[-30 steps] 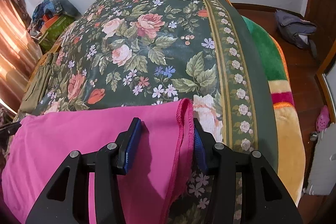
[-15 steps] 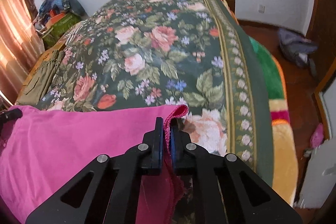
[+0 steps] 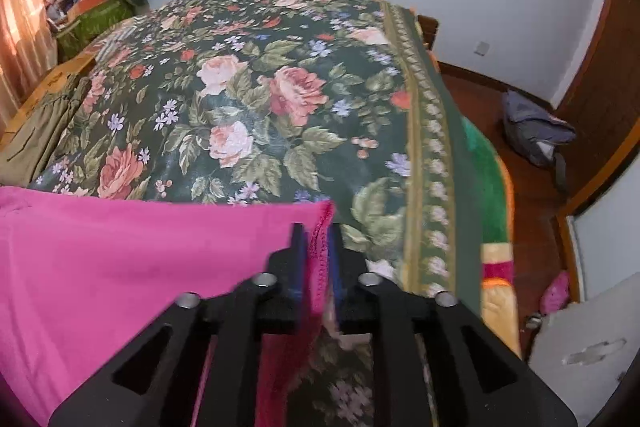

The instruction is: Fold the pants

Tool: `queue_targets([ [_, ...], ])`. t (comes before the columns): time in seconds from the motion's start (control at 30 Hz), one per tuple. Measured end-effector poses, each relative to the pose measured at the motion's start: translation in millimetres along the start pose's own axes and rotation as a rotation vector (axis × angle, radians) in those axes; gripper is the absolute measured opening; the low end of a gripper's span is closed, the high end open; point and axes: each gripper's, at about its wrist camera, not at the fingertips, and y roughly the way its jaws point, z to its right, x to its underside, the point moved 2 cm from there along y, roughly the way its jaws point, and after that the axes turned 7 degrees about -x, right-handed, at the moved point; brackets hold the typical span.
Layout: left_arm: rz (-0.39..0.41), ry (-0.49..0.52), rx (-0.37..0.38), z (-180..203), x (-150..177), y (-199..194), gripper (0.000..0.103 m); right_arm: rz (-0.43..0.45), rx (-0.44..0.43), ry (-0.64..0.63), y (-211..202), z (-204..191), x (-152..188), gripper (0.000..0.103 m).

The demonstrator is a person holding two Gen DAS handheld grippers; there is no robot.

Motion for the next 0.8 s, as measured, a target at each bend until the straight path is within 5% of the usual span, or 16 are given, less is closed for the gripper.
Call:
queue_targets([
  [0.07,0.01,0.007,-0.02,-1.0,1.1,-9.7,0.018,0.005,-0.007,-0.015,-12.0,-0.8,2.0,0.028],
  [0.3,0.019,-0.008,0.021,6.9,13.6,-41.4,0.023,0.004,-0.116,0.003,-57.3,-16.0,25.2,0.028],
  [0.43,0.015,0.049,0.053,33.5,29.7,-57.3,0.024,0.011,-0.165,0.005,-81.8,-36.5,47.0,0.041],
  [0.53,-0.002,0.08,0.085,52.9,45.1,-62.8,0.034,0.005,-0.207,0.018,-94.9,-49.6,65.5,0.041],
  [0.8,-0.061,0.148,0.092,75.7,88.7,-55.5,0.036,-0.09,-0.307,0.11,-88.7,-67.4,124.4,0.041],
])
